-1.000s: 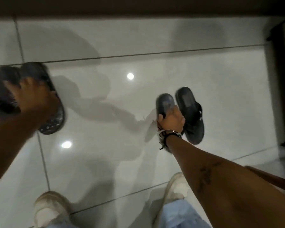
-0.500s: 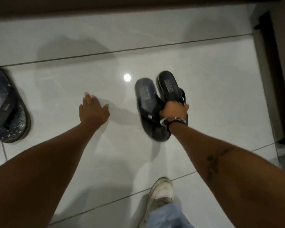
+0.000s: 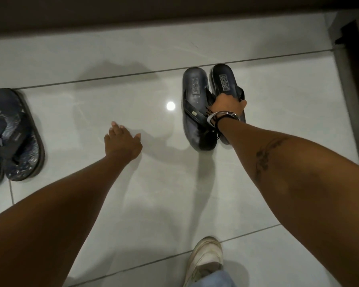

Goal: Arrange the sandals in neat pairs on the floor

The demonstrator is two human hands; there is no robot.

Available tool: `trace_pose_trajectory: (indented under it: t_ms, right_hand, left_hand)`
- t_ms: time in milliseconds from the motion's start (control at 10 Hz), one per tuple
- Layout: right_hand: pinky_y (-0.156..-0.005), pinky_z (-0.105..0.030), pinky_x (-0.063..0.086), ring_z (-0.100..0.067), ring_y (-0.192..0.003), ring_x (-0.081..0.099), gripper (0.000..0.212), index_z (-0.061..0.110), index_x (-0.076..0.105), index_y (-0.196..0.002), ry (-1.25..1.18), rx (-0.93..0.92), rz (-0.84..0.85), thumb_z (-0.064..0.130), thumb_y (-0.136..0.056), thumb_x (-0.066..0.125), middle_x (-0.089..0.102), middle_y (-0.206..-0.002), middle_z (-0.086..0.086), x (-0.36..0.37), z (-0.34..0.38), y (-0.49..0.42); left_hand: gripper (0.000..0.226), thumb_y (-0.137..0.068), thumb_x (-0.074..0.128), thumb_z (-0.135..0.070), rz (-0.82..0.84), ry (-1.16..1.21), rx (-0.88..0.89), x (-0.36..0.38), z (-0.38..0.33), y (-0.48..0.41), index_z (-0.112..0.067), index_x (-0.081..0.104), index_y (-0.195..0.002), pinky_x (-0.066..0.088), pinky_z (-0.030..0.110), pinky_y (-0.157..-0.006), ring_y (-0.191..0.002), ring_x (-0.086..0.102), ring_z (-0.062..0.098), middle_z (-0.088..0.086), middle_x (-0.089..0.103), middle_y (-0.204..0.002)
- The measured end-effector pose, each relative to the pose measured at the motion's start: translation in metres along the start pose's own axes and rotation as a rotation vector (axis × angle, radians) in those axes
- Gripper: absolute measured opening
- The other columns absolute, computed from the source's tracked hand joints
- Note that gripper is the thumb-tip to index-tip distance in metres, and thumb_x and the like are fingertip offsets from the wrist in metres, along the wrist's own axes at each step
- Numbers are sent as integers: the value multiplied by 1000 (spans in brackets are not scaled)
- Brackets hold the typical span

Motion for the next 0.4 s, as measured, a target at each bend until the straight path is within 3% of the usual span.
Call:
trace_pose_trajectory:
  t_ms: [100, 200, 300, 400]
  right_hand:
    - [-95, -47, 33, -29, -80, 62, 18, 19, 53, -65, 10, -31, -2, 14, -81, 58, 58, -69, -5, 2, 12, -1]
    - [-99, -48, 31, -30, -86, 64, 25, 18, 48, -61, 27, -33, -4, 14, -83, 58, 57, -70, -6, 2, 15, -3]
    - [-106, -52, 27, -33, -93, 62, 38, 15, 40, -56, -22, 17, 39, 22, -90, 52, 49, -62, -6, -2, 15, 8]
    - [-107, -56, 25, -34, -94, 61, 36, 13, 50, -67, -76, 14, 12, 39, -91, 45, 60, -76, -10, -37, 16, 28]
  left_hand:
    - [68, -104, 30, -42, -25, 23, 14, -4, 0, 2, 8, 18, -149, 16, 49, -119, -146, 15, 39, 28, 7, -159]
    - [65, -103, 27, -46, -24, -14, 32, -12, 3, 0, 1, 28, -148, 18, 48, -118, -144, 24, 36, 25, 17, -158]
    - [60, -101, 21, -52, 7, -97, 57, -39, 7, -5, -17, 42, -145, 23, 48, -114, -135, 39, 32, 16, 40, -150]
    - [65, -101, 15, -51, -156, 40, 38, -107, 9, 10, -11, 54, -133, 24, 49, -113, -128, 48, 34, 16, 53, -138]
Point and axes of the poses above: each hand's wrist, its own y-axis away from the middle knuckle, its own x-axis out of the palm, z = x × y, the point moved 7 cm from there along -y, towards the middle knuckle
